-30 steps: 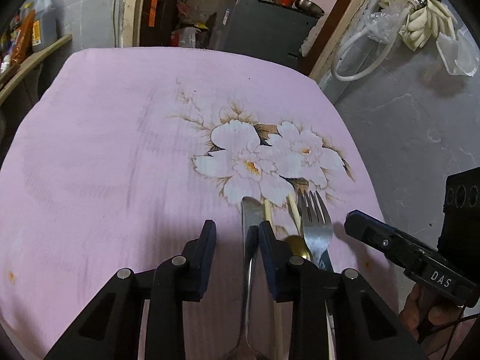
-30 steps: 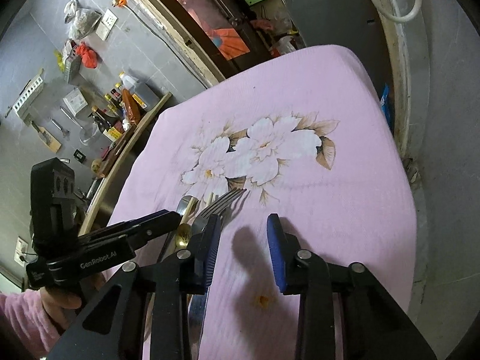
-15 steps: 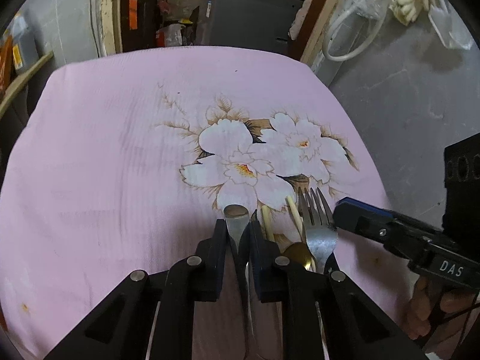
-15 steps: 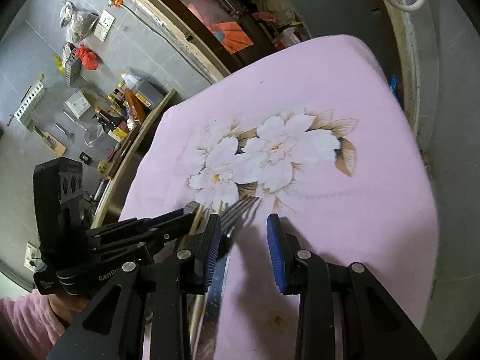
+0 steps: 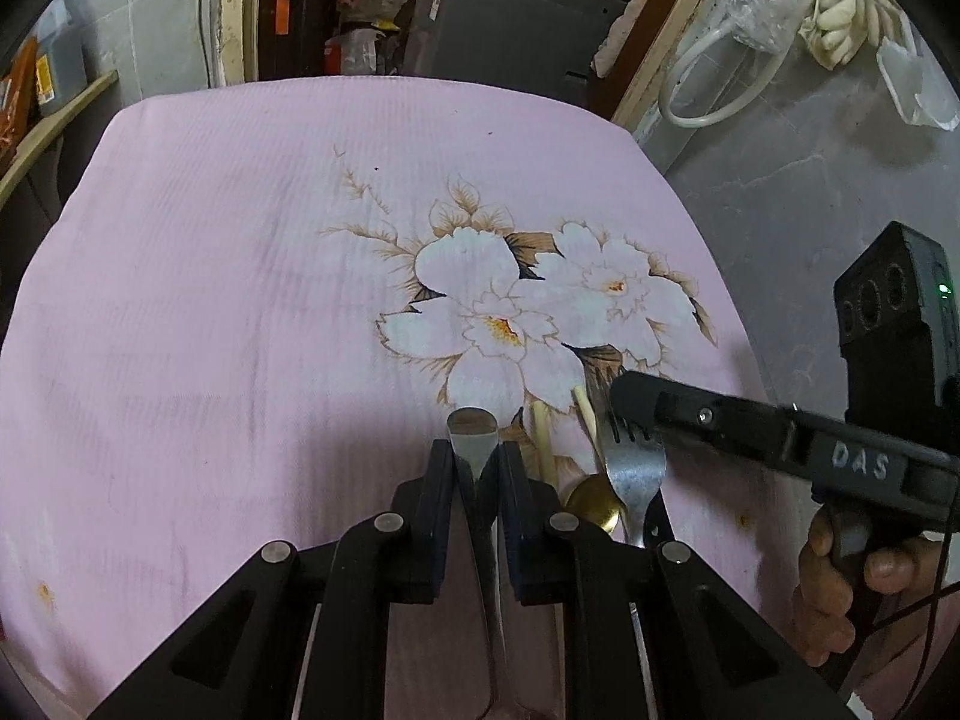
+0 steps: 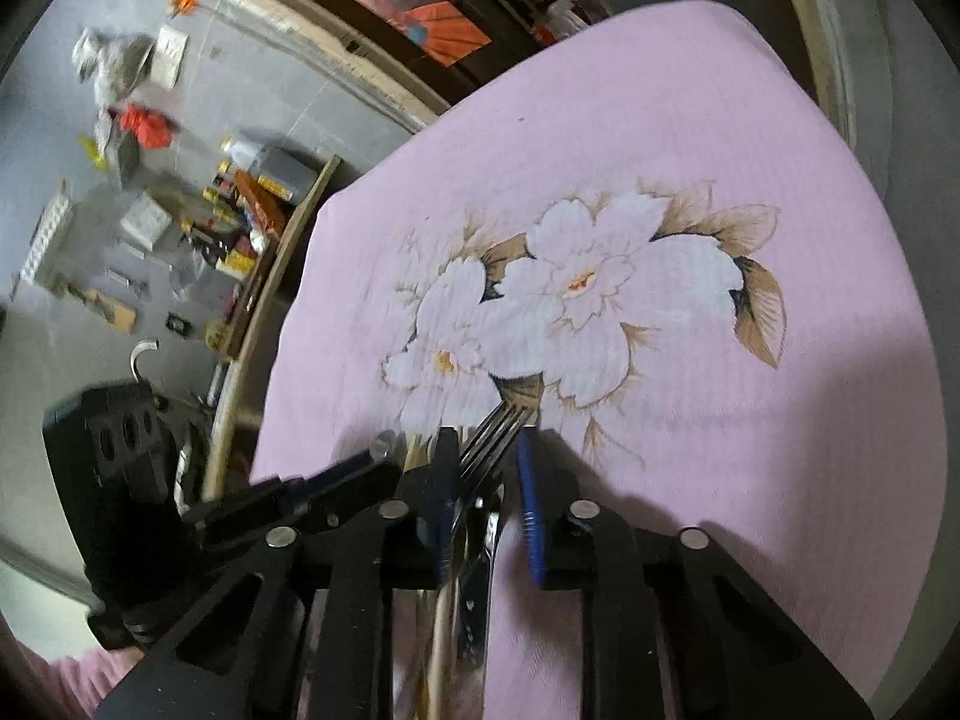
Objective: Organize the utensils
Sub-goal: 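Close the left gripper on the silver spoon while the right gripper closes on the fork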
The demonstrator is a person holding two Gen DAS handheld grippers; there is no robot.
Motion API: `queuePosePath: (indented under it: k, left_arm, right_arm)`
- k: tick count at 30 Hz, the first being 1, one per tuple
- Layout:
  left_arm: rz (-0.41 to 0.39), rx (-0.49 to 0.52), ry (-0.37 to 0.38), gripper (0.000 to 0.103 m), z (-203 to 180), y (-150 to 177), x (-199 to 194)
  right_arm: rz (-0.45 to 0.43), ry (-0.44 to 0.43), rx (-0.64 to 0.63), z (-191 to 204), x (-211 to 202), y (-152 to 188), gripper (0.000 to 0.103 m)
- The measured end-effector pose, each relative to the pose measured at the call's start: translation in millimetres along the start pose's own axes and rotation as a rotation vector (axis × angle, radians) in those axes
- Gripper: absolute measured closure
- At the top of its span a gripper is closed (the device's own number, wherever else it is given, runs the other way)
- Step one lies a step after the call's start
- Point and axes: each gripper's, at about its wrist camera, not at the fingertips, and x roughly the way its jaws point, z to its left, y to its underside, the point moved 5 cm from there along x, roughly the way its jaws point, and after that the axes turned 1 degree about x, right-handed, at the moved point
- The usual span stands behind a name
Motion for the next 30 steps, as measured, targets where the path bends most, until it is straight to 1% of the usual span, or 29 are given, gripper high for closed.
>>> queuePosePath:
  k: [2, 10, 14, 17, 24, 30]
  left_arm:
    - [-0.003, -0.006, 0.01, 0.089, 0, 1, -2]
    - [-0.008, 0.011, 0.021, 0.089, -7, 7, -16]
    - [-0.051, 0.027, 0.011, 0.089, -12, 9, -32]
    - [-0.084, 0.029, 0.019, 0.089, -15, 10, -47]
    - [-0.172, 0.05, 0.031, 0.089, -20, 18, -89]
    - [-0.227, 0.084, 0.056, 0.089, -21, 32, -120]
  right_arm:
    - [-0.004, -0.011, 0.025, -1, 0, 0, 0.092]
    - [0.002, -0.008, 0.022, 8, -6, 11, 0.094]
    - [0.0, -0.022, 0.026, 11, -15, 14, 0.095]
    - [-0.004, -0.028, 0.016, 17, -24, 16, 0.097]
    - [-0.05, -0.057, -0.01, 39, -54, 23, 0.1]
    - [-0.099, -0.027, -0.068, 58, -76, 37, 0.1]
